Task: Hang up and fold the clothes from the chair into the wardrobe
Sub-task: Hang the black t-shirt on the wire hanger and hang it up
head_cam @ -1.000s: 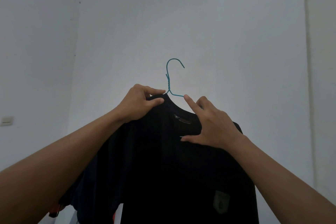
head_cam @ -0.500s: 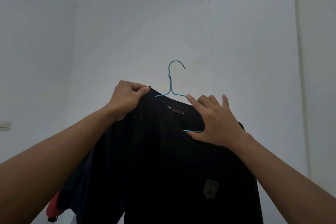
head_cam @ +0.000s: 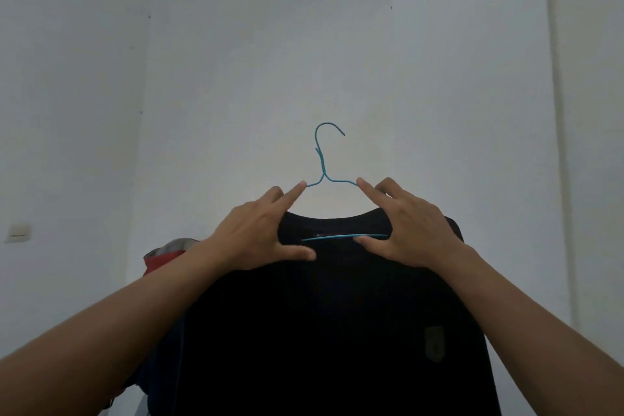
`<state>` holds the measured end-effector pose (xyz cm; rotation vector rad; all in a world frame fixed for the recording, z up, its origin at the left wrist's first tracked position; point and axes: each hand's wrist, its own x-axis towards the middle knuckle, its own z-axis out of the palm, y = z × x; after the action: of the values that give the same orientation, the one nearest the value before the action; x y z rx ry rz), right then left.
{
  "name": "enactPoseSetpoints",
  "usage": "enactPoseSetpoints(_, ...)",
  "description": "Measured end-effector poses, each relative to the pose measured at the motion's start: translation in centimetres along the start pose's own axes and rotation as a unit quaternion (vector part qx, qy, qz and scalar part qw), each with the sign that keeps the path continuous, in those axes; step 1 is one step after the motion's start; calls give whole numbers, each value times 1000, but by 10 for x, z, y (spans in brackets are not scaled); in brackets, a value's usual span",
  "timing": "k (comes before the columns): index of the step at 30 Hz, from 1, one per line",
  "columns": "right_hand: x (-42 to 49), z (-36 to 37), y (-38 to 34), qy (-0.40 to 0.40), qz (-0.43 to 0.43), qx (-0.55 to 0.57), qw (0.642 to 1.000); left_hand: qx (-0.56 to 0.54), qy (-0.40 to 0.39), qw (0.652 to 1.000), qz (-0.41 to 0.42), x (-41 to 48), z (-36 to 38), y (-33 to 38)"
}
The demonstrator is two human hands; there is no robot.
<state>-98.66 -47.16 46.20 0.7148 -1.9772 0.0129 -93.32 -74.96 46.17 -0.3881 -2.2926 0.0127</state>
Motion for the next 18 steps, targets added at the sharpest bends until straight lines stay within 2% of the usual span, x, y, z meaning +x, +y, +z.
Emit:
enactPoseSetpoints(3, -7, -3, 8, -23, -6, 6, 1000, 9, -6, 1000, -9, 1, -7, 1)
enactPoseSetpoints(5, -14, -6, 16, -19, 26, 90, 995, -3, 6, 1000, -16, 2, -11, -5)
enactPoseSetpoints(8, -23, -10, 29, 33, 105, 287, 952, -14, 12, 999, -27, 2, -15, -9)
enactPoseSetpoints(10, -25, -13, 33, 55, 130, 335, 932, -23, 14, 999, -24, 0, -16, -9)
enactPoseSetpoints(12, -23, -17, 31, 56, 141, 344, 927, -29, 14, 999, -7, 0, -16, -5)
enactPoseSetpoints(16, -13, -43, 19, -18, 153, 402, 903, -16, 14, 999, 24, -1, -11, 11)
enactPoseSetpoints(18, -17, -49, 19, -84, 155, 377, 909, -16, 19, 1000, 11, -3, -12, 11)
